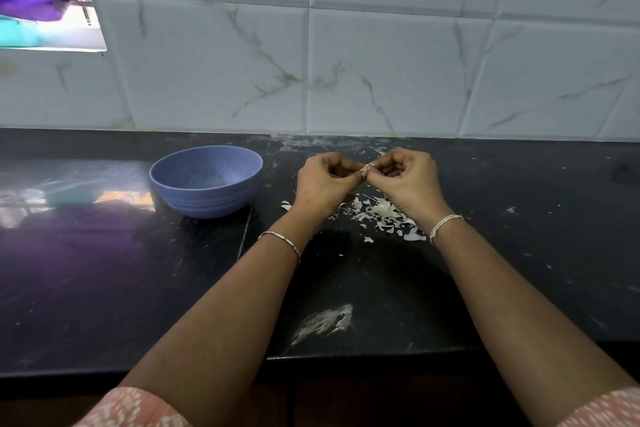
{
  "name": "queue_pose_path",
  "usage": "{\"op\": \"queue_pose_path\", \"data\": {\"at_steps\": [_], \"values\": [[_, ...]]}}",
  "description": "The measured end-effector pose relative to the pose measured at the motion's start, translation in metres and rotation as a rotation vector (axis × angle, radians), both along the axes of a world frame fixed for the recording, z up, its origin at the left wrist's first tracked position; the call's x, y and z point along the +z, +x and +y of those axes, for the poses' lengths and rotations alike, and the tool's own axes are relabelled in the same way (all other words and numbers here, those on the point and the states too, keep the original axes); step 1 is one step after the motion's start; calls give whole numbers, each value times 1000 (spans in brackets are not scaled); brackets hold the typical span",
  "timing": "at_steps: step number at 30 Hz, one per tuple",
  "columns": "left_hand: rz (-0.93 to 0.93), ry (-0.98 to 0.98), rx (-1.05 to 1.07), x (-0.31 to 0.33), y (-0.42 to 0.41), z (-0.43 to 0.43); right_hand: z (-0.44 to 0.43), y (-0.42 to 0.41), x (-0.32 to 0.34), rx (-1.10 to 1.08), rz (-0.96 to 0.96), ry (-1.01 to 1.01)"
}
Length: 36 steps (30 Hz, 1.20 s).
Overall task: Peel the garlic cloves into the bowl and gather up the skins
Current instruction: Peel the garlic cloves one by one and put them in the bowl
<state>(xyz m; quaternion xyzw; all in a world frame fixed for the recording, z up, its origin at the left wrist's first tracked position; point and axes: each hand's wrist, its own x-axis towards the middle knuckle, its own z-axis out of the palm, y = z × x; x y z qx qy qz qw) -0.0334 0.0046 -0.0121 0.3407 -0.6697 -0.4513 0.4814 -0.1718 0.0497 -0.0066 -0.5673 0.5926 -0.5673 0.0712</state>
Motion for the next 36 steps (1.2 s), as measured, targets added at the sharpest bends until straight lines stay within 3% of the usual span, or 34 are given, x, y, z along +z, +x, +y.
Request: {"op": "queue_pose_path", "data": {"at_steps": [9, 19, 29, 36], "values": [[78, 102, -57, -1, -1, -2, 0, 3, 2, -33, -52, -16], [145, 161, -126, -2, 0, -2, 4, 8, 4, 90, -360, 48], [323, 378, -192, 2, 1, -1, 4, 7, 4, 105, -290, 50], [340, 405, -223, 1, 2, -3, 3, 6, 5, 79, -331, 33]]}}
